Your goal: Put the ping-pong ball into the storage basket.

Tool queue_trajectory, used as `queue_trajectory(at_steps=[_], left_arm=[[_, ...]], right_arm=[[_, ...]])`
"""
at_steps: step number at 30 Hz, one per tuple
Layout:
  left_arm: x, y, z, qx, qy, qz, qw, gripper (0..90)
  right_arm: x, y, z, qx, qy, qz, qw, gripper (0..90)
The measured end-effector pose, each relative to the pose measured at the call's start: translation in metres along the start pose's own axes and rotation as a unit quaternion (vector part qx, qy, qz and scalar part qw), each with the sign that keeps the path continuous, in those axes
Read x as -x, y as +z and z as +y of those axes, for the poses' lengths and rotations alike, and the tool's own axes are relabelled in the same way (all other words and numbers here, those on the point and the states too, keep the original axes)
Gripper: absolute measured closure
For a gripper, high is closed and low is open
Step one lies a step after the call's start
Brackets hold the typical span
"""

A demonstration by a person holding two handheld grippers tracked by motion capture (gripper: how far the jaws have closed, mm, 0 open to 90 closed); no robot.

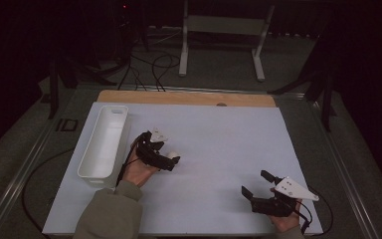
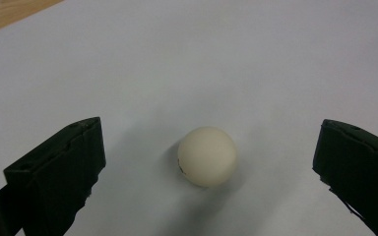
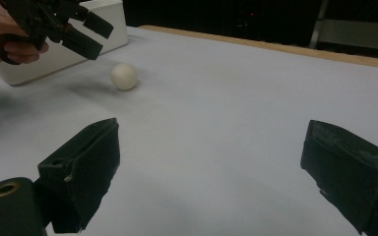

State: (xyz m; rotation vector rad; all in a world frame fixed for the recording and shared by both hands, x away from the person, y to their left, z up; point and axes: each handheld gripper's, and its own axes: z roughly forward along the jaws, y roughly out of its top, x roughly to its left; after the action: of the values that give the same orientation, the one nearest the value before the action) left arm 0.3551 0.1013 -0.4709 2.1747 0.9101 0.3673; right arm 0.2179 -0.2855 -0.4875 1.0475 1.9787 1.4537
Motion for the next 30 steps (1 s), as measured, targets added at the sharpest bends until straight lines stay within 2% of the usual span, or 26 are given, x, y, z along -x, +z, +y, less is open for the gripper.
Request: queue_trajectory(at_steps=[30], left_arm=[[-0.003,0.015,-0.003,-0.015,-0.005,-0.007,0.9998,0.0]], right_arm=[[0.001,0.0,0.0,0.0,0.001,0.0,1.0,7.7]])
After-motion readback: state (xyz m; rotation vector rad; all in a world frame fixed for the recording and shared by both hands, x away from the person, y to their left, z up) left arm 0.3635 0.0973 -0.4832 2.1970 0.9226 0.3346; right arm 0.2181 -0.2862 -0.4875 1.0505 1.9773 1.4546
